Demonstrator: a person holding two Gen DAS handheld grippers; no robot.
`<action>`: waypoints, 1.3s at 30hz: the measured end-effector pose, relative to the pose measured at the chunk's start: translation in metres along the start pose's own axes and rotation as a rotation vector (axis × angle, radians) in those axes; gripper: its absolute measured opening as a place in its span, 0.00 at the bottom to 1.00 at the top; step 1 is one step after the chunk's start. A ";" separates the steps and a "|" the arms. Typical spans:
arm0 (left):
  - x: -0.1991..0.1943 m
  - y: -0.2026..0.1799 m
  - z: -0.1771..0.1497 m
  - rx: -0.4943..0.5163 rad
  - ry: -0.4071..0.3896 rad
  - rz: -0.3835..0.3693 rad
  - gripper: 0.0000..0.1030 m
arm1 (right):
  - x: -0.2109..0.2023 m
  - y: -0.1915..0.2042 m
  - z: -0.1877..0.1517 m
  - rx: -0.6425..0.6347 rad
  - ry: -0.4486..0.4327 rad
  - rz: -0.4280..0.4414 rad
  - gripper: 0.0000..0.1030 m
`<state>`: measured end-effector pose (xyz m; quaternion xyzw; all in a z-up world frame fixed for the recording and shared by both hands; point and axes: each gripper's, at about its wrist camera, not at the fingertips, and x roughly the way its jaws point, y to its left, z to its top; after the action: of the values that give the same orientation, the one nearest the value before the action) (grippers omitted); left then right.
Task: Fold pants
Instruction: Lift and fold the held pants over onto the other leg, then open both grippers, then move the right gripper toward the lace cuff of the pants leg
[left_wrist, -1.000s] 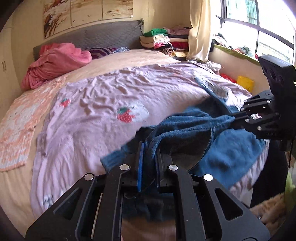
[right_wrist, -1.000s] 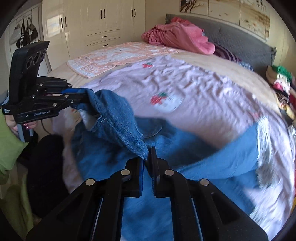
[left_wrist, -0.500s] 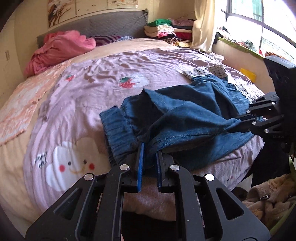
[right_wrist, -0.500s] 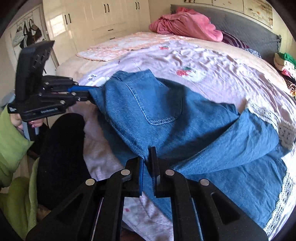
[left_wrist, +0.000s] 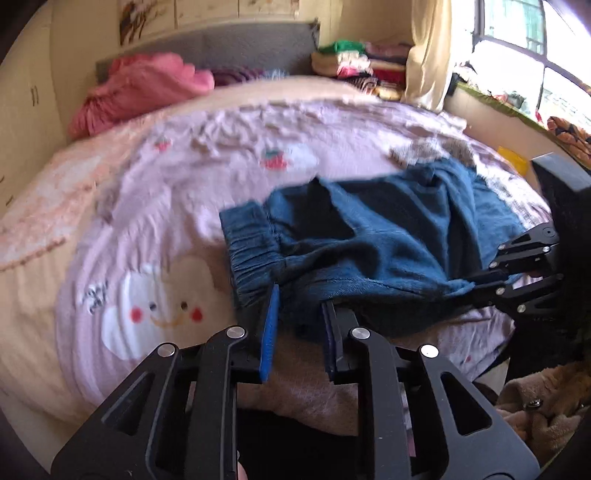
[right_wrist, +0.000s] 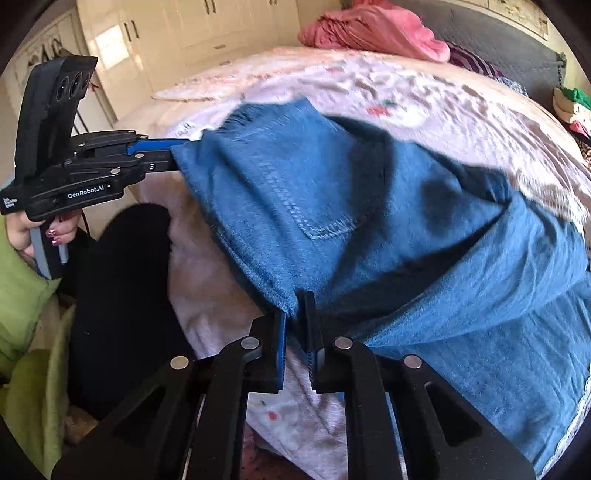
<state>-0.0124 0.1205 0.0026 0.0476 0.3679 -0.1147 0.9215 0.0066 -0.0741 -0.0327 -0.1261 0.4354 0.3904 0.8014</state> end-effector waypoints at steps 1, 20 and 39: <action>0.003 0.002 0.000 -0.006 0.010 0.001 0.14 | 0.004 0.000 -0.001 0.000 0.007 0.002 0.10; -0.038 0.000 0.014 -0.095 -0.013 -0.040 0.35 | 0.009 0.000 -0.011 0.044 0.014 0.078 0.37; 0.064 -0.042 0.000 -0.060 0.131 -0.044 0.34 | -0.043 -0.048 0.016 0.165 -0.134 -0.039 0.45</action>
<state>0.0219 0.0686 -0.0419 0.0194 0.4316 -0.1205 0.8938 0.0380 -0.1201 0.0045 -0.0417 0.4087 0.3452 0.8438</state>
